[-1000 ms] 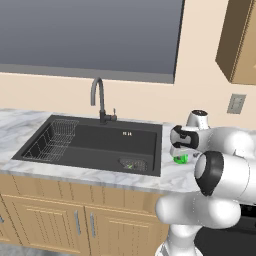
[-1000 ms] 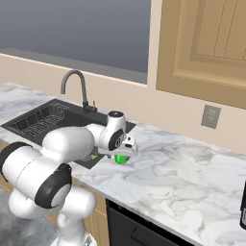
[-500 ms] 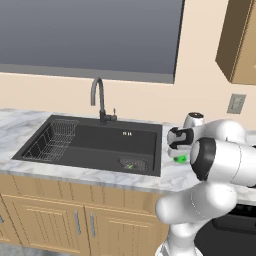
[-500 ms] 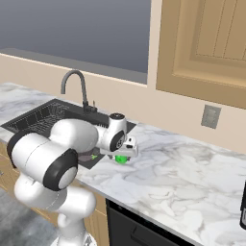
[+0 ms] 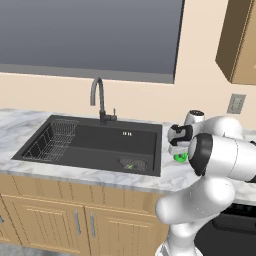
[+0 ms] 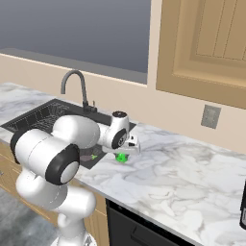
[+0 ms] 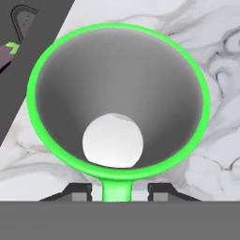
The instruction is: Clear the mugs and bowl far away from the sink.
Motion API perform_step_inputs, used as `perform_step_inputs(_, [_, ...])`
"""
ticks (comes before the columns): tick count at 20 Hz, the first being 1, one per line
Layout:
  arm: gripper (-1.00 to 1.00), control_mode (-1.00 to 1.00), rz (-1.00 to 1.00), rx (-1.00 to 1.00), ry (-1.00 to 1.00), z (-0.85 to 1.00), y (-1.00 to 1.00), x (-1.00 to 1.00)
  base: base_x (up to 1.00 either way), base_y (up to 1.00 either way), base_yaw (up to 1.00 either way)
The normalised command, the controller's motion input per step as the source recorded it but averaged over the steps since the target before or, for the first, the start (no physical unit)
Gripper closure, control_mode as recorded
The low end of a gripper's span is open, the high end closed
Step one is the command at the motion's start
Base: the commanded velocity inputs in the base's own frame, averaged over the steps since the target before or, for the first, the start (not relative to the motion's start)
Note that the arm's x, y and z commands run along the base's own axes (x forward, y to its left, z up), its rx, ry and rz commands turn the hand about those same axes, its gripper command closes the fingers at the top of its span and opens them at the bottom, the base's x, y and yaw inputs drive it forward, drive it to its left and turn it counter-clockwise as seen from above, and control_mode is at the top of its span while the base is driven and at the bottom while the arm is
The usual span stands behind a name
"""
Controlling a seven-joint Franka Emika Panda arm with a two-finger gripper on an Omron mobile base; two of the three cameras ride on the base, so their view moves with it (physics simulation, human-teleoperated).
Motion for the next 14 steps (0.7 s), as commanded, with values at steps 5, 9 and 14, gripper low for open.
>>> perform_step_inputs(5, [1.00,-1.00,0.00,0.00,0.00,-0.13,0.00,0.00,0.00,0.00,0.00])
perform_step_inputs(9, [1.00,-1.00,0.00,0.00,0.00,-0.26,0.00,0.00,0.00,0.00,0.00])
perform_step_inputs(14, [1.00,-1.00,-0.02,0.00,-0.02,0.11,0.00,-0.08,0.00,0.00,0.00])
